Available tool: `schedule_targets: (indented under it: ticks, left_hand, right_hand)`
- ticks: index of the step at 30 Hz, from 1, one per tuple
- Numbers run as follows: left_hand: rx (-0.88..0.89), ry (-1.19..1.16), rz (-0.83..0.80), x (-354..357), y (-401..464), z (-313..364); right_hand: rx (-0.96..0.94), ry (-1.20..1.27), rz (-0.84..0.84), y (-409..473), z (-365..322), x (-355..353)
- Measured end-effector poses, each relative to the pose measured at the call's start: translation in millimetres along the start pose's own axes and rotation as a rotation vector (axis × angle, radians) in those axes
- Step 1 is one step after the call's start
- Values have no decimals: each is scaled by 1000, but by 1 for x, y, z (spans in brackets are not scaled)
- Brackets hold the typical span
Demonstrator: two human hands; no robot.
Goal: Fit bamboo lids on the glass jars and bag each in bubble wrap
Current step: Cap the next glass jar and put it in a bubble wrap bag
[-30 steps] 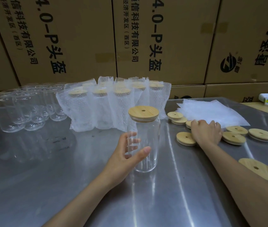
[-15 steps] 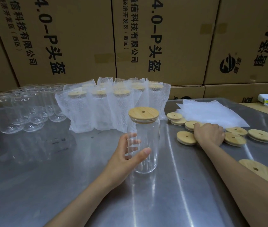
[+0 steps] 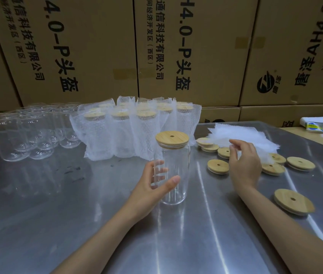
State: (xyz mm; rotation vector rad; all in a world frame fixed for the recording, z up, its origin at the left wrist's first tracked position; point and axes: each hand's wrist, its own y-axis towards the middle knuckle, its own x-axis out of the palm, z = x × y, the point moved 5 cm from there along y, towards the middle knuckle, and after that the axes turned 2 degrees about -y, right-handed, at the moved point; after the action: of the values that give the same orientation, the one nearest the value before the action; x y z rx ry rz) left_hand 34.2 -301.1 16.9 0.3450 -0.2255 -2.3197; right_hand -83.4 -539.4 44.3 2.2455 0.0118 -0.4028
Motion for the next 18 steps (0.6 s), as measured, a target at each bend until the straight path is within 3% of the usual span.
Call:
schedule_targets:
  ticks: [3,6,13,18]
  left_hand:
    - [12,14,4,-1,-1,2]
    - [52,33,50,-3,-4,5]
    - [294,106,311,-19,-16,34]
    - [464,236,497,-31,-26,61]
  right_hand:
    - [-30,122,15,-7,-27,-10]
    - [-226,203,60,-12,-71,-23]
    - [-494,478,154,-34,-155,-47]
    - [-815,492,72,-65,-193,-48]
